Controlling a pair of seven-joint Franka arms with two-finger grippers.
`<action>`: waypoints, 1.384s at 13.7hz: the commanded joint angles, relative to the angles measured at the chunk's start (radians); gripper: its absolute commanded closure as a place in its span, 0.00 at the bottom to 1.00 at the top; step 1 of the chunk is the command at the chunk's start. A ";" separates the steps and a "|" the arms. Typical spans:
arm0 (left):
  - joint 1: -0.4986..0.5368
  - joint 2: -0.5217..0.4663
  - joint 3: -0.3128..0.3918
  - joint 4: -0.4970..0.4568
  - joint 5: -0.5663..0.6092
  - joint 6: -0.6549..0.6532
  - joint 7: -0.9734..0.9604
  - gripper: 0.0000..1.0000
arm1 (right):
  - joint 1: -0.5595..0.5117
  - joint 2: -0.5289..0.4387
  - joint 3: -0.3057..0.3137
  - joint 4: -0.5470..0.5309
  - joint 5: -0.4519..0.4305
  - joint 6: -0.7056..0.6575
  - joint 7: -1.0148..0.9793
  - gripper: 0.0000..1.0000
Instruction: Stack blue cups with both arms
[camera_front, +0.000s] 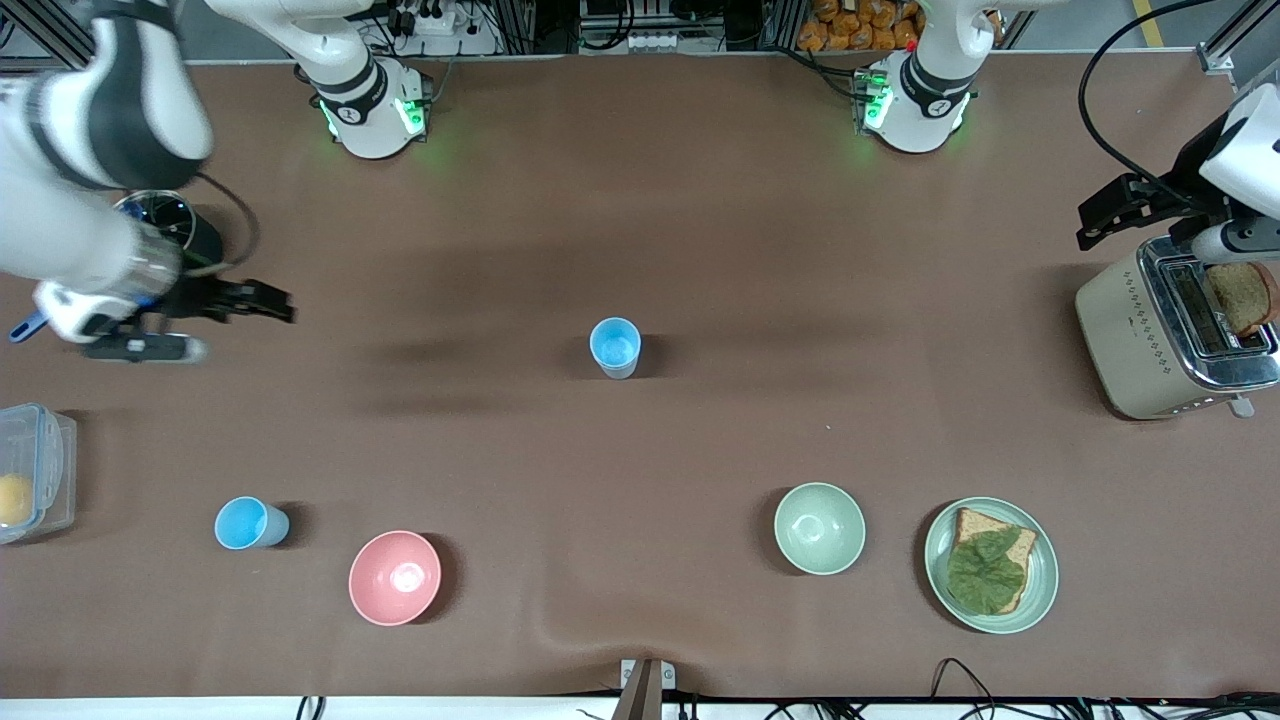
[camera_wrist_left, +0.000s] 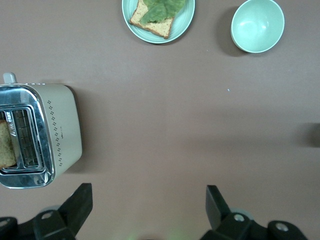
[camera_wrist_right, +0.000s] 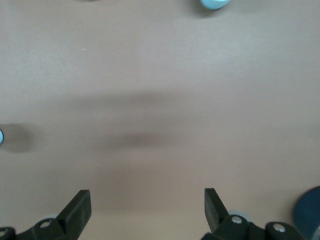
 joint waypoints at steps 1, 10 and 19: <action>0.011 -0.011 -0.001 -0.001 -0.028 -0.011 0.029 0.00 | -0.016 -0.016 0.018 0.086 -0.007 -0.081 -0.024 0.00; 0.014 -0.011 0.000 -0.006 -0.018 -0.005 0.051 0.00 | -0.068 -0.006 0.018 0.393 -0.045 -0.329 -0.239 0.00; 0.002 0.014 -0.006 0.072 -0.024 -0.010 0.029 0.00 | -0.027 -0.030 0.041 0.396 -0.131 -0.340 -0.035 0.00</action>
